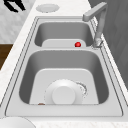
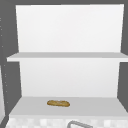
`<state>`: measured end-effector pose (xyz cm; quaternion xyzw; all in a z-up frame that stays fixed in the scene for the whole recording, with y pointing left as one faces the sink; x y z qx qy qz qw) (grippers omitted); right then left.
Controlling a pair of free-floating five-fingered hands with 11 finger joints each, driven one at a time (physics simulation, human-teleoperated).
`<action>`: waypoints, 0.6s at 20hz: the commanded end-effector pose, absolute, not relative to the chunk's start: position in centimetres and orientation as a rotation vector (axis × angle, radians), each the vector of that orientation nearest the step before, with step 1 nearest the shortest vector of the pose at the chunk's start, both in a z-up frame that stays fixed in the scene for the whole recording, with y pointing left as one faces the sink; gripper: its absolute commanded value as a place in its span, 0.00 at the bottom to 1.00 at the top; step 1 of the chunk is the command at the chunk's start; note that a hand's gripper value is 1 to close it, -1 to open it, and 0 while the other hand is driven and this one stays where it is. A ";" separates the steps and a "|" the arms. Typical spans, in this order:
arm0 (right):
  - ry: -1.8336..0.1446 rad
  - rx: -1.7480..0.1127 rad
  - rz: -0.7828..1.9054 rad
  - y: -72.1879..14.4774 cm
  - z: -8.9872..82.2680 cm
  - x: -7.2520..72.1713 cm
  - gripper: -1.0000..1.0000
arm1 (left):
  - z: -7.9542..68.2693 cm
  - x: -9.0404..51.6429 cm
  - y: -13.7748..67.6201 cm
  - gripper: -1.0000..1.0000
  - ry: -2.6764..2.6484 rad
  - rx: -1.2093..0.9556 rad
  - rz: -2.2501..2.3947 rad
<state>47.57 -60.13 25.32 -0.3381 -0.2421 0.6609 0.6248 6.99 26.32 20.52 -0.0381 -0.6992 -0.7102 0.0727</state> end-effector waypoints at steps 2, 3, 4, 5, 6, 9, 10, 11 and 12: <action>-0.544 -0.757 1.532 -60.3 25.4 47.9 0.00 | 20.5 7.0 26.3 0.50 -2.101 -0.114 -2.133; -0.543 -0.758 1.530 -60.3 25.4 47.9 0.00 | 20.5 7.0 26.3 0.50 -2.101 -0.114 -2.133; -0.542 -0.760 1.525 -60.3 25.4 47.9 0.00 | 20.5 7.0 26.3 0.50 -2.101 -0.114 -2.133; -0.541 -0.759 1.526 -60.3 25.4 47.9 0.00 | 20.5 7.0 26.3 0.50 -2.101 -0.114 -2.133; -0.541 -0.760 1.525 -60.3 25.4 47.9 0.00 | 20.5 7.0 26.3 0.50 -2.101 -0.114 -2.133; -0.538 -0.756 1.524 -60.4 25.4 47.9 0.00 | 20.5 7.0 26.3 0.50 -2.101 -0.114 -2.133; -0.534 -0.750 1.525 -60.6 25.4 47.9 0.00 | 20.5 7.0 26.3 0.50 -2.101 -0.114 -2.133; -0.530 -0.744 1.527 -60.7 25.2 47.9 0.00 | 20.5 7.0 26.3 0.50 -2.101 -0.114 -2.133; -0.536 -0.741 1.526 -61.0 25.0 47.9 0.00 | 20.5 7.0 26.3 0.50 -2.101 -0.114 -2.133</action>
